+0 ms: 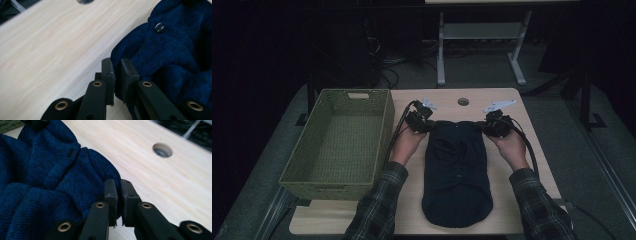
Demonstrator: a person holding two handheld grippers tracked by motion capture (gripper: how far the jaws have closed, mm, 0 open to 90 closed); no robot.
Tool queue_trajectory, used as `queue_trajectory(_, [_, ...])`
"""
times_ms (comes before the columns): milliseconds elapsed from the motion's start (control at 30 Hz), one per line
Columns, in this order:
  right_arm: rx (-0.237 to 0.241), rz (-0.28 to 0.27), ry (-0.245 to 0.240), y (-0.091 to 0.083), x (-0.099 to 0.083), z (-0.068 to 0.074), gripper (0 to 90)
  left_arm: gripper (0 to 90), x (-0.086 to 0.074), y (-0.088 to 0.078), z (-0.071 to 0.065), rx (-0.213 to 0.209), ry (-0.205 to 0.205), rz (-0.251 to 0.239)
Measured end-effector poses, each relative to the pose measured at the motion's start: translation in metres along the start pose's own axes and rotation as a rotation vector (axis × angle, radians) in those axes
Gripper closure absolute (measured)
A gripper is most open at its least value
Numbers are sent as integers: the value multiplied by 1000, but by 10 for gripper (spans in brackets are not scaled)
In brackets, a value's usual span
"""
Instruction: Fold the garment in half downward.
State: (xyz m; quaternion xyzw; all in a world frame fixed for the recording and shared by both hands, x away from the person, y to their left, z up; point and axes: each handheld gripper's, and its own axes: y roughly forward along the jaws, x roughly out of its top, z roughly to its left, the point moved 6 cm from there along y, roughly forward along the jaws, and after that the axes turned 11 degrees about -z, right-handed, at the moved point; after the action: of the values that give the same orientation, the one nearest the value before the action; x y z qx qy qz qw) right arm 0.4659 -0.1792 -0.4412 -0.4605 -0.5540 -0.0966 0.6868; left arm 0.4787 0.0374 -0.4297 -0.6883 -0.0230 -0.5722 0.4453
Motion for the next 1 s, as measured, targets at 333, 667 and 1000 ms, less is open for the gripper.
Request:
queue_trajectory(333, [-40, -112, -28, -28, 38, -5, 850, 827, 37, -33, -3, 33, 40, -100])
queue_trajectory(667, [-5, -200, -28, -52, 37, 11, 827, 810, 36, -58, -33, -34, 64, -184])
queue_trajectory(1000, [62, -208, -34, -62, 10, 32, 799, 801, 5, -62, -49, -100, 34, -173])
